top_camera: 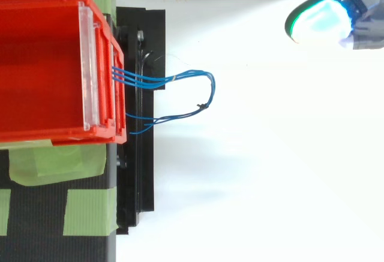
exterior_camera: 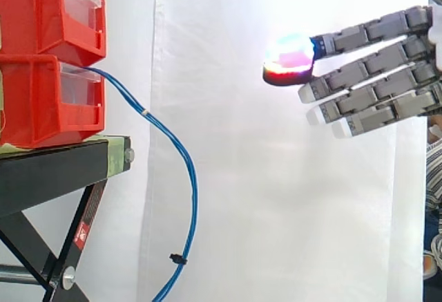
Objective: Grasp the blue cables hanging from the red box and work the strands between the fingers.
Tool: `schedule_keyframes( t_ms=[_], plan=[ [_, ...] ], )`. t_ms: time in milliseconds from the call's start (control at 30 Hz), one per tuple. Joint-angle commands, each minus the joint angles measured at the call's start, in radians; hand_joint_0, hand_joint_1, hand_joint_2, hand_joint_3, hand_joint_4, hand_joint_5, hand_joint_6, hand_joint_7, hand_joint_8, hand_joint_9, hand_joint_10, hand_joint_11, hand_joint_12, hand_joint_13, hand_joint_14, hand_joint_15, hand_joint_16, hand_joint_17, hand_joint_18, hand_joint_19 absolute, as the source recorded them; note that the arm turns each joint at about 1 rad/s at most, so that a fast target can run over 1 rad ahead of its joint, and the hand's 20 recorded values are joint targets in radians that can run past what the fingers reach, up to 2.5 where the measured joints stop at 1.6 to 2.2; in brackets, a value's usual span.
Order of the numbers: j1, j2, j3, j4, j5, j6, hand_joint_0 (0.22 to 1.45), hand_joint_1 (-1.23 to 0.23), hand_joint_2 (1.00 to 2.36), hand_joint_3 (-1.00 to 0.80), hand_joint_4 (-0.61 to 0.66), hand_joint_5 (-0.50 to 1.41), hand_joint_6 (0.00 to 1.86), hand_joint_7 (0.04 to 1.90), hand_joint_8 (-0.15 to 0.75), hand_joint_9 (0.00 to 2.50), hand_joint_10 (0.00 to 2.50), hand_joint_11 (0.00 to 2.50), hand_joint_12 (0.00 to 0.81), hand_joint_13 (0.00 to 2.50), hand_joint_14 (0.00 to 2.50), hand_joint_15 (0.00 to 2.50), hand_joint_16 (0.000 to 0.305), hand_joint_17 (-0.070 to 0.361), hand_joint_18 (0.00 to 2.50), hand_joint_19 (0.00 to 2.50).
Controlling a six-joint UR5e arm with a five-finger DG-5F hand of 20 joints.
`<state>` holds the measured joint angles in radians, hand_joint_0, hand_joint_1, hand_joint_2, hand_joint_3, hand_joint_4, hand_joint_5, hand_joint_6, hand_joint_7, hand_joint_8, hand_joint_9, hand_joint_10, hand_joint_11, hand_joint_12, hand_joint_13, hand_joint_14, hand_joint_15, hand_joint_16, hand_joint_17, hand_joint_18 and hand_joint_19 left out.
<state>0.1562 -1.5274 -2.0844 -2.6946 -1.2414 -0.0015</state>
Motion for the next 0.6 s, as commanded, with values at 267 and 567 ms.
schedule_keyframes(
  t_ms=[267, 567],
  plan=[
    [0.034, -0.054, -0.102, 0.151, 0.086, 0.008, 0.69, -0.40, 1.00, -1.00, 0.16, -0.41, 0.01, 0.68, 0.287, 0.00, 0.00, 0.05, 0.358, 0.00, 0.00, 0.19, 0.072, 0.163, 0.00, 0.15],
    [0.051, -0.231, -0.100, 0.358, 0.112, 0.032, 0.70, -0.40, 1.00, -1.00, 0.16, -0.40, 0.01, 0.68, 0.287, 0.00, 0.00, 0.05, 0.356, 0.00, 0.00, 0.19, 0.072, 0.162, 0.00, 0.14]
  ],
)
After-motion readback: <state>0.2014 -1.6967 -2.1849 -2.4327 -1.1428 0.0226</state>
